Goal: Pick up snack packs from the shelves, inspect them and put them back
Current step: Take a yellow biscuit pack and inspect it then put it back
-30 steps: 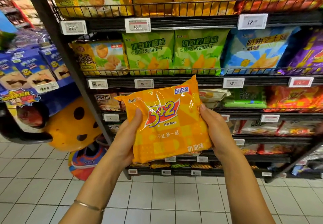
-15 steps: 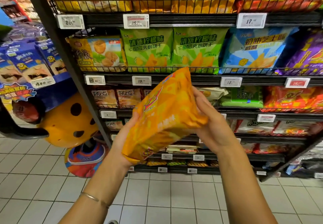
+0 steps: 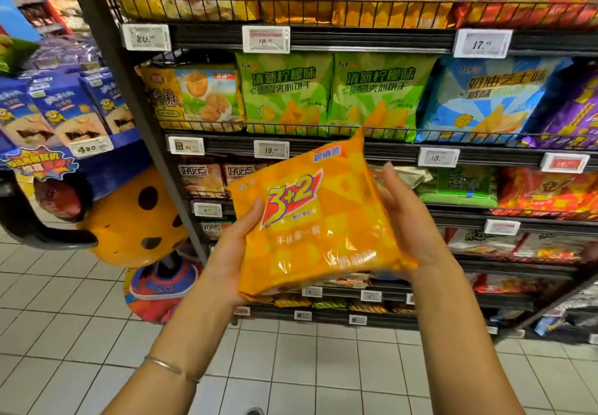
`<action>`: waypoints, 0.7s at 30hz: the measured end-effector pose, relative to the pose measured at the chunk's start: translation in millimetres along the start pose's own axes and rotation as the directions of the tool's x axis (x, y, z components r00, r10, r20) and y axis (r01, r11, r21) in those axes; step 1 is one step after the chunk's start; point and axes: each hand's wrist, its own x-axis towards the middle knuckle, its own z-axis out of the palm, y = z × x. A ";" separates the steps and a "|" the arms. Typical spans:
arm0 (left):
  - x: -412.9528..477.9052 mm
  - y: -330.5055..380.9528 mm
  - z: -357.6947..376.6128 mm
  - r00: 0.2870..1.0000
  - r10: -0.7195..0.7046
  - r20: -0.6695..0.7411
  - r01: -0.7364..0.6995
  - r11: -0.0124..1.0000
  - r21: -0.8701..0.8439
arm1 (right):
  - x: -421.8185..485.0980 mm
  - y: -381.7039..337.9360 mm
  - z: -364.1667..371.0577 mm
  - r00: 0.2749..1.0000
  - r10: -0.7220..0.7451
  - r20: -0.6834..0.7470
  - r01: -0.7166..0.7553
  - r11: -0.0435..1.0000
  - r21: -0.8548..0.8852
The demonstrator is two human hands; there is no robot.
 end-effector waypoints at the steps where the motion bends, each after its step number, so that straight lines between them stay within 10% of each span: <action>1: 0.5 5.3 -3.8 0.999 0.001 0.038 -0.003 0.999 0.043 | 1.2 -0.4 -1.1 0.999 0.040 0.029 -0.040 0.999 -0.013; 7: 0.8 26.2 -14.0 0.993 -0.039 0.110 0.026 0.993 0.115 | 20.3 12.2 0.8 0.994 0.055 -0.099 -0.072 0.982 -0.175; 14: 6.7 74.5 -14.3 0.944 0.145 0.297 -0.145 0.989 -0.022 | 57.3 -3.3 16.7 0.973 0.147 -0.177 -0.120 0.981 0.154; 21: 42.6 151.6 28.0 0.911 0.202 0.360 -0.319 0.899 0.300 | 115.1 -51.2 38.5 0.983 -0.001 -0.184 0.022 0.994 0.109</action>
